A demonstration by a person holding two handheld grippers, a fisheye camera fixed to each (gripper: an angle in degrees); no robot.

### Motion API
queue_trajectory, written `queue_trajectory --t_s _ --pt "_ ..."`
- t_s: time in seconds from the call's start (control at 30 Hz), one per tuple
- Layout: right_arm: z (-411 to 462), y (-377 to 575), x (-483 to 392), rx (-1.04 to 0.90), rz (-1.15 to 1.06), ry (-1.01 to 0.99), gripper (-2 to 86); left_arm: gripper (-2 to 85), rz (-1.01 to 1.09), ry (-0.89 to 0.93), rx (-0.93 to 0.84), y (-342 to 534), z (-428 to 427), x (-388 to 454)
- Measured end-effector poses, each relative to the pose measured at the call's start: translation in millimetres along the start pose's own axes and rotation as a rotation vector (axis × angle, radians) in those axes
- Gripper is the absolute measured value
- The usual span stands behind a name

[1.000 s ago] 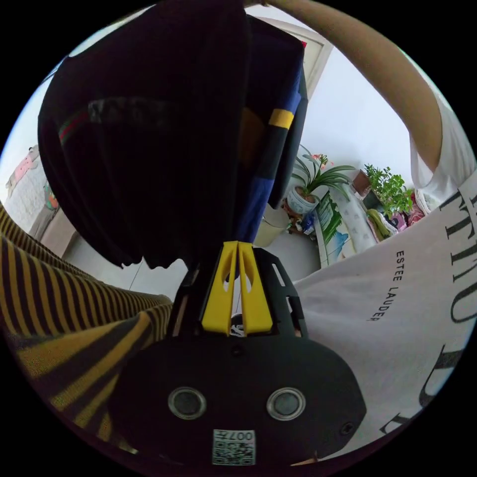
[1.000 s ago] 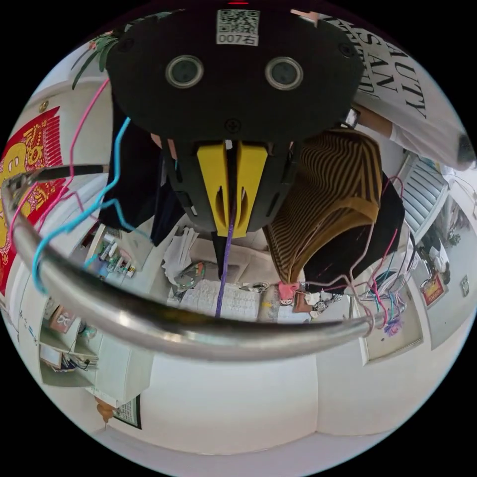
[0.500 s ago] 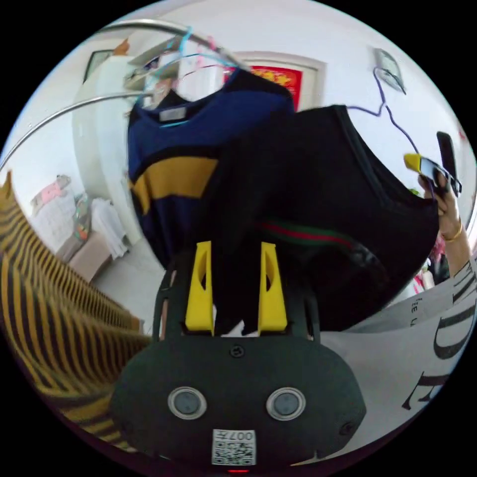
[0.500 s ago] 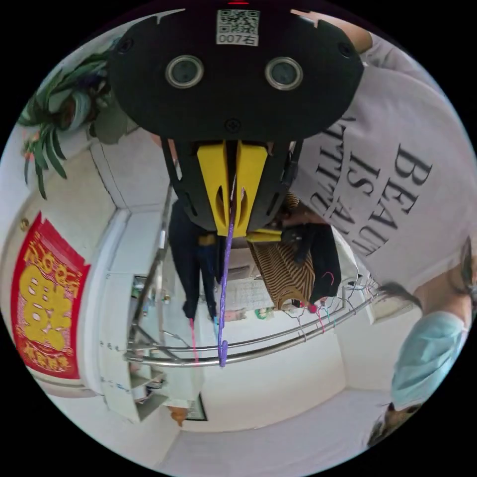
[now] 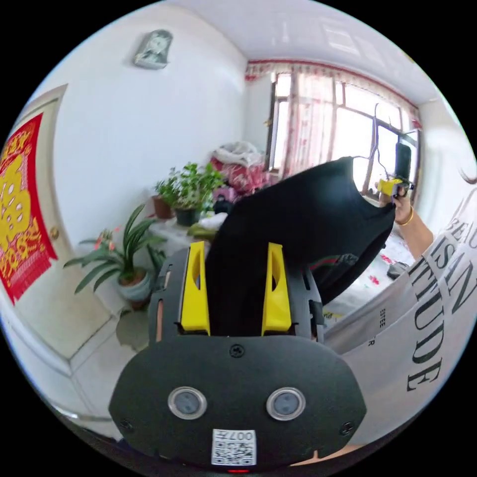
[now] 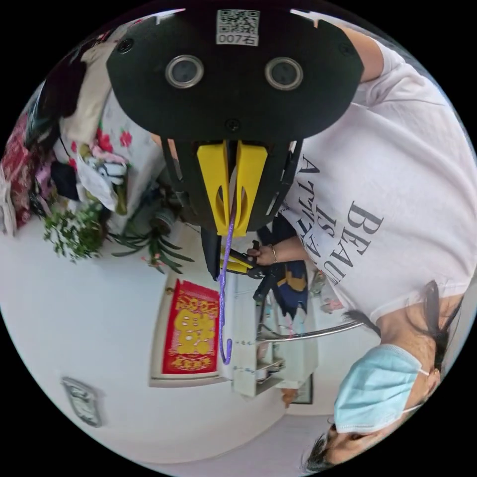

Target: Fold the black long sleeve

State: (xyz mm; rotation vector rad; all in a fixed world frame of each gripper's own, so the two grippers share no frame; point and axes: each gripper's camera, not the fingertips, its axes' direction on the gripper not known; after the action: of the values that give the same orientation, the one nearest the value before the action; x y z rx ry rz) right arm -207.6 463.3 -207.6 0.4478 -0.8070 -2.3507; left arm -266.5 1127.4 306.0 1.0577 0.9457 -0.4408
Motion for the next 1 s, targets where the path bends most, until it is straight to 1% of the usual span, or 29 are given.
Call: queue_trajectory --t_s 0.03,0.1,0.13,0.17,0.2,0.23,0.27,0.3,0.37,0.4,0.43,0.5,0.53,0.6,0.63,0.7,0.77,0.8,0.87,1.0 --pt "-29 17 -5 0.017 0.033 0.052 0.6 16.1 0.039 0.03 0.057 -25 19 9" --pt "-68 41 -13 0.036 0.067 0.098 0.6 16.0 0.092 0.127 0.072 -65 59 24" --pt "-90 55 -18 0.048 0.084 0.133 0.5 15.4 0.127 0.218 0.068 -94 90 37" --pt "-101 61 -20 0.053 0.094 0.151 0.5 13.8 0.169 0.329 0.049 -123 124 52" --pt "-120 74 -24 0.066 0.113 0.176 0.4 12.5 0.196 0.39 0.036 -137 142 60" --pt "-137 86 -26 0.067 0.136 0.202 0.4 7.8 0.233 0.462 0.026 -161 175 78" --pt "-143 93 -27 0.055 0.152 0.228 0.4 1.2 0.249 0.431 0.04 -181 203 95" --pt "-154 106 -30 0.036 0.182 0.299 0.3 0.8 0.253 0.404 0.054 -190 214 102" --pt "-168 130 -31 -0.012 0.245 0.396 0.2 -0.3 0.253 0.475 -0.002 -223 261 119" --pt "-174 146 -30 -0.036 0.313 0.492 0.1 -0.5 0.245 0.489 -0.006 -229 271 121" --pt "-174 163 -28 -0.072 0.375 0.603 0.1 -0.6 0.228 0.524 -0.008 -237 290 123" --pt "-167 186 -23 -0.105 0.443 0.709 0.0 -0.8 0.179 0.583 -0.018 -249 318 120" --pt "-162 200 -18 -0.113 0.487 0.731 0.0 -0.9 0.14 0.61 -0.03 -258 338 116" --pt "-157 219 -9 -0.1 0.541 0.707 -0.1 -0.9 0.1 0.599 -0.074 -272 371 108" --pt "-155 232 -4 -0.089 0.571 0.684 -0.1 -0.9 0.084 0.557 -0.107 -281 393 102" --pt "-158 251 1 -0.053 0.631 0.709 -0.1 -1.0 0.012 0.521 -0.148 -294 429 82" --pt "-167 269 3 0.003 0.687 0.716 -0.1 -1.0 -0.161 0.583 -0.167 -312 480 43" --pt "-171 280 4 0.015 0.736 0.736 -0.1 -1.0 -0.201 0.602 -0.172 -317 493 34" --pt "-175 295 6 0.038 0.804 0.74 -0.1 -1.0 -0.332 0.653 -0.211 -335 549 13" --pt "-181 332 5 0.152 0.983 0.793 -0.1 -1.0 -0.476 0.657 -0.252 -361 630 -4"
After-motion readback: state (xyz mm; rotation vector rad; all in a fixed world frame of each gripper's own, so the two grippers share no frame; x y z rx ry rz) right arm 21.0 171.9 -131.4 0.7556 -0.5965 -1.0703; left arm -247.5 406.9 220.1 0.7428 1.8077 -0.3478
